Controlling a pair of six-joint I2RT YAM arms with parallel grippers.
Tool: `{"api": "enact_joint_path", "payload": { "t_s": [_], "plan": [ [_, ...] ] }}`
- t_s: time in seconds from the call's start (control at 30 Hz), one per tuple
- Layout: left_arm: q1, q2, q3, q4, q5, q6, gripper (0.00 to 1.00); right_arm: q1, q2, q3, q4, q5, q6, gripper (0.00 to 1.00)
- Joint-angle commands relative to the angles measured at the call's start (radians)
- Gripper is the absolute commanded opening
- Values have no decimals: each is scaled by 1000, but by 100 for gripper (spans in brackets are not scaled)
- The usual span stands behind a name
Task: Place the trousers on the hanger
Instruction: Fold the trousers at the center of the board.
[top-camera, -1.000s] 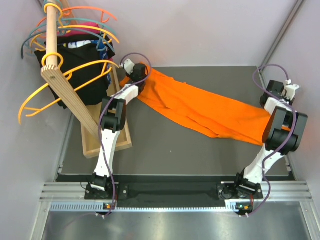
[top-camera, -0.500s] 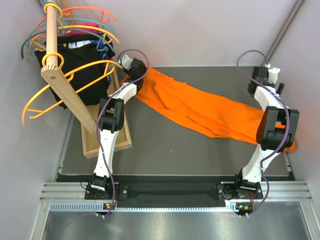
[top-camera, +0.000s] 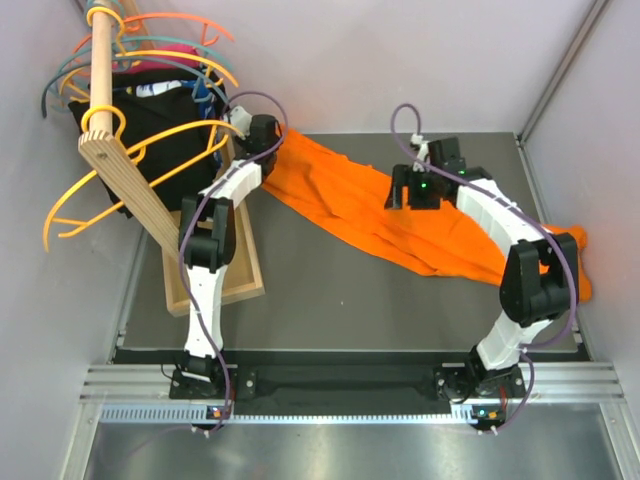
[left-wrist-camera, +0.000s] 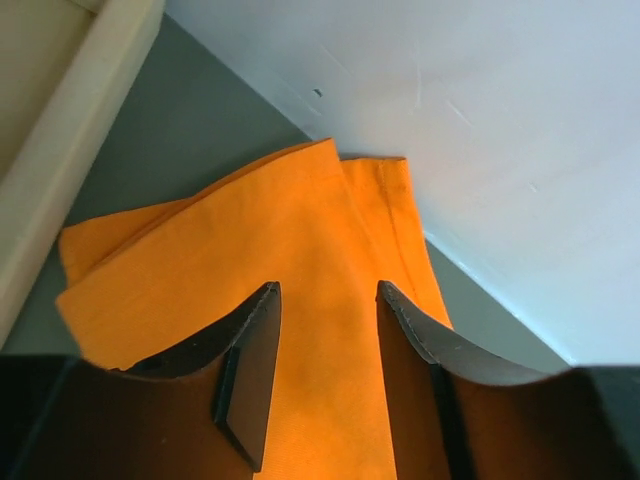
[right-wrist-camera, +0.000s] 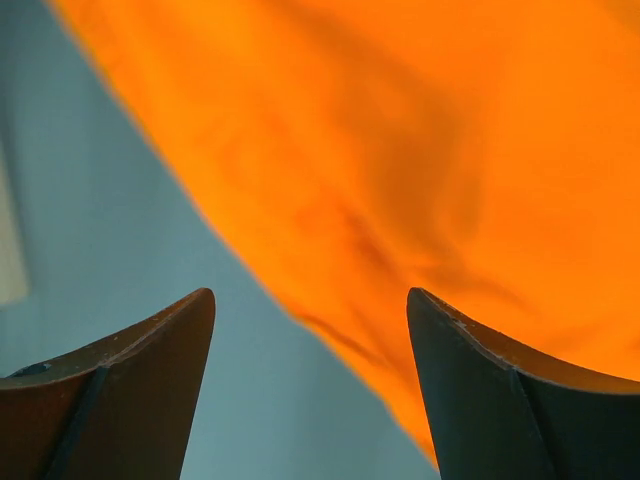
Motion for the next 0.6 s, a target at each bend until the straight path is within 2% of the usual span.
{"api": "enact_joint_path", "payload": {
  "t_s": [0.0,0.33,0.47,0.57],
  "plan": [
    [13,-60,2,-98,-6,-14,49,62,1,20,10,-157,-15,77],
    [8,-80,6,-318,-185,-5,50,114,60,17,-53,-115,-42,75],
    [10,-54,61,-398,-171,-49,51,116,72,19,-62,-111,-31,75],
    [10,-54,56,-399,-174,-65,53,119,78,16,-64,-110,-29,75]
  ]
}}
